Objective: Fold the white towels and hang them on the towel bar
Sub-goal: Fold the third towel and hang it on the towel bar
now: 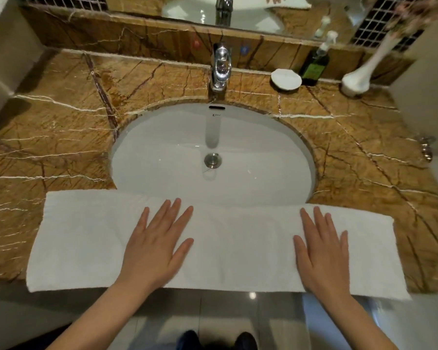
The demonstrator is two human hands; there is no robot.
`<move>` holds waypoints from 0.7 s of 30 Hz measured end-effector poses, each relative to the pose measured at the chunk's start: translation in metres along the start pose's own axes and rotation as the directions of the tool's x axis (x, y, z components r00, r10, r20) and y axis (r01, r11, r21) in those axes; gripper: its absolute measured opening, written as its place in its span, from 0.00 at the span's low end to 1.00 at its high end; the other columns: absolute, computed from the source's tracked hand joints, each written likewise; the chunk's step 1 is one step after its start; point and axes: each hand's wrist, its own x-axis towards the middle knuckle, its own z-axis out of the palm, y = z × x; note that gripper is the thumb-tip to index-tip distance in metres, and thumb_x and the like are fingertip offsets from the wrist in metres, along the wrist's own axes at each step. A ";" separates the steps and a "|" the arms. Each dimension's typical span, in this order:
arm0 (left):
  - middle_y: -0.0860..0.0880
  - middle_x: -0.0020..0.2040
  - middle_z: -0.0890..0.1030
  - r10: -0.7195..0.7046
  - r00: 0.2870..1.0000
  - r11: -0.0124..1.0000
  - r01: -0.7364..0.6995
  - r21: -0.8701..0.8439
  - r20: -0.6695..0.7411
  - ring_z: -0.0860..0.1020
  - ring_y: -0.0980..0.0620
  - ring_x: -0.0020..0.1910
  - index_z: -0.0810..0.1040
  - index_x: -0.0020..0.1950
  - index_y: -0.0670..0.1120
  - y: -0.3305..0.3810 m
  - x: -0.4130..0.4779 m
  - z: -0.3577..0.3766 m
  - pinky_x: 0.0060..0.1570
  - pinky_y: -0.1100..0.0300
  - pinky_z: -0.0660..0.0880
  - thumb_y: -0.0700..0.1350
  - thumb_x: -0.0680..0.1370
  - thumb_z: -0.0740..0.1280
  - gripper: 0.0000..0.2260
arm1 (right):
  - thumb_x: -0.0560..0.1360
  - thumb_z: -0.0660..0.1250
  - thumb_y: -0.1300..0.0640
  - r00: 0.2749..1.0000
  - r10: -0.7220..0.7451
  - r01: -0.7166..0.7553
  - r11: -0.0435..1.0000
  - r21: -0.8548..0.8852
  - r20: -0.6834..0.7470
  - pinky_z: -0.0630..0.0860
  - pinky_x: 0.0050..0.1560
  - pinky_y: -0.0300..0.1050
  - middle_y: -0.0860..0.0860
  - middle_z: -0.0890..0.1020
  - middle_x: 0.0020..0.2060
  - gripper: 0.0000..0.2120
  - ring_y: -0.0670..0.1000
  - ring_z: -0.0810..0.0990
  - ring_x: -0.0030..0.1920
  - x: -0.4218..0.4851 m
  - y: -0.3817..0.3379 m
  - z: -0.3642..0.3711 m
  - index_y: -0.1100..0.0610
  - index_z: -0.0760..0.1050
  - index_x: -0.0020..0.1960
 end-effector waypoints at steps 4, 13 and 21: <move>0.52 0.78 0.51 -0.027 1.000 1.000 0.027 0.008 0.012 0.49 0.52 0.77 0.49 0.77 0.57 -0.002 -0.002 0.004 0.74 0.49 0.45 0.62 0.78 0.35 0.28 | 0.77 0.38 0.38 1.000 0.010 -0.010 0.998 -0.056 0.004 0.40 0.74 0.57 0.46 0.50 0.77 0.29 0.51 0.46 0.77 -0.002 0.011 0.003 0.43 0.49 0.77; 0.52 0.78 0.49 -0.068 0.996 0.998 0.067 0.012 0.065 0.46 0.51 0.77 0.48 0.77 0.58 0.008 -0.002 -0.006 0.74 0.50 0.41 0.63 0.76 0.34 0.30 | 0.78 0.37 0.39 0.996 0.003 0.005 0.996 -0.086 0.087 0.37 0.74 0.59 0.49 0.44 0.78 0.28 0.52 0.40 0.77 -0.005 0.016 -0.006 0.44 0.42 0.77; 0.53 0.66 0.75 0.142 0.984 0.984 -0.128 -0.125 0.108 0.71 0.52 0.65 0.72 0.67 0.53 0.036 0.051 -0.054 0.63 0.58 0.64 0.55 0.81 0.54 0.17 | 0.79 0.58 0.50 0.990 0.129 -0.138 0.973 0.186 0.063 0.54 0.74 0.54 0.53 0.63 0.74 0.21 0.52 0.58 0.74 -0.023 -0.001 -0.030 0.51 0.66 0.72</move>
